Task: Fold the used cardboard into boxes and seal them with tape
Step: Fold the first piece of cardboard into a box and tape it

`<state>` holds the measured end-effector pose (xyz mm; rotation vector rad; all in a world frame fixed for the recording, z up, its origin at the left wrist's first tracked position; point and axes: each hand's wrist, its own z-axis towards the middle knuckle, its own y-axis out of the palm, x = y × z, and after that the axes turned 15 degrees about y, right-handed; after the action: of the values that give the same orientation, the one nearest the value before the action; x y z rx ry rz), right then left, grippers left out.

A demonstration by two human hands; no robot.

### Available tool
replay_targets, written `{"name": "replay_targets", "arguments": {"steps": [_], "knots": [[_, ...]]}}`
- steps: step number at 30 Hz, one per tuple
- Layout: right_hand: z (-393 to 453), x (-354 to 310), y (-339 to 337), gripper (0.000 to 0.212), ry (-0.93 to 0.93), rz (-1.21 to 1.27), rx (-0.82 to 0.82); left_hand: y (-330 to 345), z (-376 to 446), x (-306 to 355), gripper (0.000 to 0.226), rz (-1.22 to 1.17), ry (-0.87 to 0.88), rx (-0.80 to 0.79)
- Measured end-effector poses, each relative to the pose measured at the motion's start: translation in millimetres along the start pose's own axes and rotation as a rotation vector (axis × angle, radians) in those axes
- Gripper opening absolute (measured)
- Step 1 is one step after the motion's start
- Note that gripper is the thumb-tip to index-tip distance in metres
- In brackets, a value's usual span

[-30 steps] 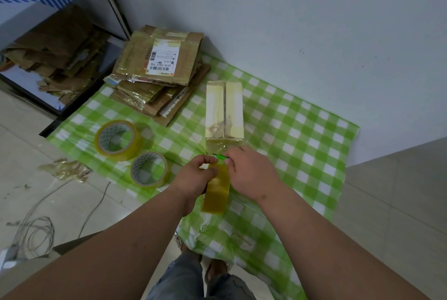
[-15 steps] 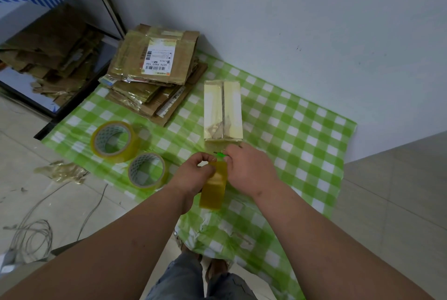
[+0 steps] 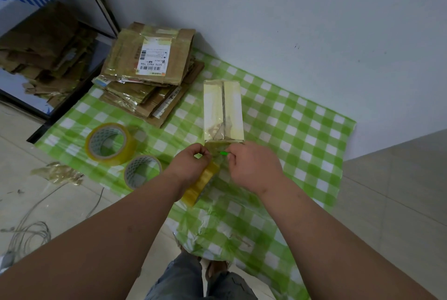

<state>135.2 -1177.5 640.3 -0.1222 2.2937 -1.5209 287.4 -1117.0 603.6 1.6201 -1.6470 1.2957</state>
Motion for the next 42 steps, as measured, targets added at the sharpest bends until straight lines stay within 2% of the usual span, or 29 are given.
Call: {"name": "replay_targets", "arguments": {"steps": [13, 21, 25, 30, 32, 34, 37, 40, 42], "knots": [[5.0, 27.8, -7.0, 0.027, 0.096, 0.063, -0.054, -3.2, 9.6, 8.2, 0.009, 0.057, 0.001, -0.011], [5.7, 32.8, 10.8, 0.029, 0.080, 0.127, -0.123, 3.4, 6.0, 5.2, 0.007, 0.007, -0.009, -0.048], [2.0, 48.7, 26.6, 0.034, 0.187, 0.024, -0.156, 2.2, 4.5, 4.2, 0.005, -0.009, -0.003, -0.061], [-2.7, 59.7, 47.0, 0.044, 0.274, -0.096, -0.272, 1.2, -2.8, 6.7, 0.007, -0.022, -0.004, -0.099], [-2.3, 58.1, 48.6, 0.046, 0.306, -0.094, -0.260, 1.3, -6.5, 6.4, 0.006, -0.014, 0.000, -0.109], [0.9, 52.4, 43.2, 0.039, 0.376, 0.091, -0.216, 1.9, -9.4, 4.5, 0.006, -0.012, 0.003, -0.104], [2.8, 38.2, 30.6, 0.012, 0.409, 0.521, -0.154, 3.8, -13.3, 2.9, 0.007, -0.056, -0.007, -0.069], [-1.5, 23.4, 18.7, 0.006, 0.367, 0.718, -0.107, 5.7, -17.8, 5.7, 0.010, -0.115, -0.003, -0.052], [-4.6, 17.2, 14.0, 0.010, 0.395, 0.867, -0.164, 5.7, -20.6, 9.5, 0.011, -0.143, 0.009, -0.039]]}}
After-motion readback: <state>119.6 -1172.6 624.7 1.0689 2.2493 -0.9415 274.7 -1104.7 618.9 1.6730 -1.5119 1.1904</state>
